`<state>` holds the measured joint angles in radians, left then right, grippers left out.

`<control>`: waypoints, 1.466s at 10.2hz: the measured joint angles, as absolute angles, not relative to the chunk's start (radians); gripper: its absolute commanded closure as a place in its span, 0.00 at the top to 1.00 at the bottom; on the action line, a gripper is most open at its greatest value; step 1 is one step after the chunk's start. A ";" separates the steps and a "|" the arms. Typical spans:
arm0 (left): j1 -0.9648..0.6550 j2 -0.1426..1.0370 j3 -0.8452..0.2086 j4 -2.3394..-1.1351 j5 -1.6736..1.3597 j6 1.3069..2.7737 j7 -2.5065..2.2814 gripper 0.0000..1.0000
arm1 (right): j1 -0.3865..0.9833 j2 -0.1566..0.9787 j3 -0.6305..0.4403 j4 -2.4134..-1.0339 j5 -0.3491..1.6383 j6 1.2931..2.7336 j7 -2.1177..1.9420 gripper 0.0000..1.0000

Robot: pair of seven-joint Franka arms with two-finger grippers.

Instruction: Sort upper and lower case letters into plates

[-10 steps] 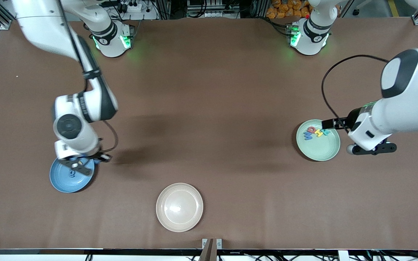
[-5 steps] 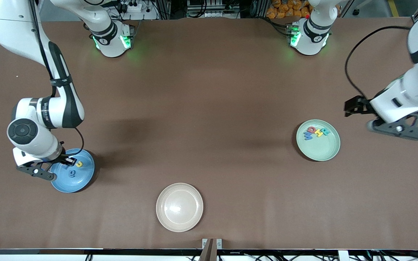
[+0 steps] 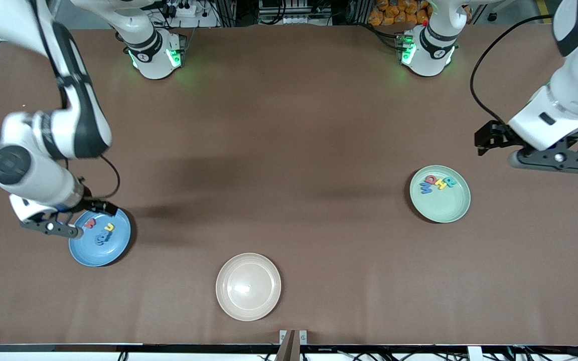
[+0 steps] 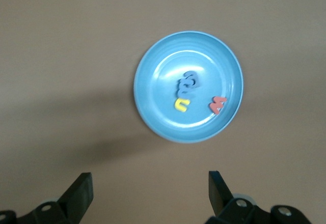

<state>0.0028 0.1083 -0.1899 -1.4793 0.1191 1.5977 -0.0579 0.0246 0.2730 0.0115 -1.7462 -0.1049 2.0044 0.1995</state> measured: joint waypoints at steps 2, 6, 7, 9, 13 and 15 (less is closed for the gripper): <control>0.006 0.061 -0.165 -1.508 0.119 1.597 -0.058 1.00 | -0.015 0.158 0.013 -1.725 -0.044 1.909 0.014 1.00; 0.003 0.004 -0.169 -1.563 0.119 1.598 -0.039 1.00 | -0.010 0.085 0.025 -1.470 -0.038 1.583 -0.056 1.00; 0.000 0.001 -0.170 -1.564 0.119 1.598 -0.030 1.00 | -0.012 0.081 0.024 -1.445 -0.038 1.561 -0.073 1.00; 0.000 0.000 -0.169 -1.569 0.078 1.599 -0.029 1.00 | -0.013 0.071 0.022 -1.431 -0.037 1.544 -0.084 1.00; 0.002 0.000 -0.161 -1.575 0.056 1.600 -0.082 1.00 | -0.013 0.045 0.023 -1.431 -0.037 1.526 -0.087 1.00; 0.001 0.000 -0.161 -1.576 -0.007 1.603 -0.144 1.00 | -0.013 0.045 0.022 -1.431 -0.037 1.526 -0.087 1.00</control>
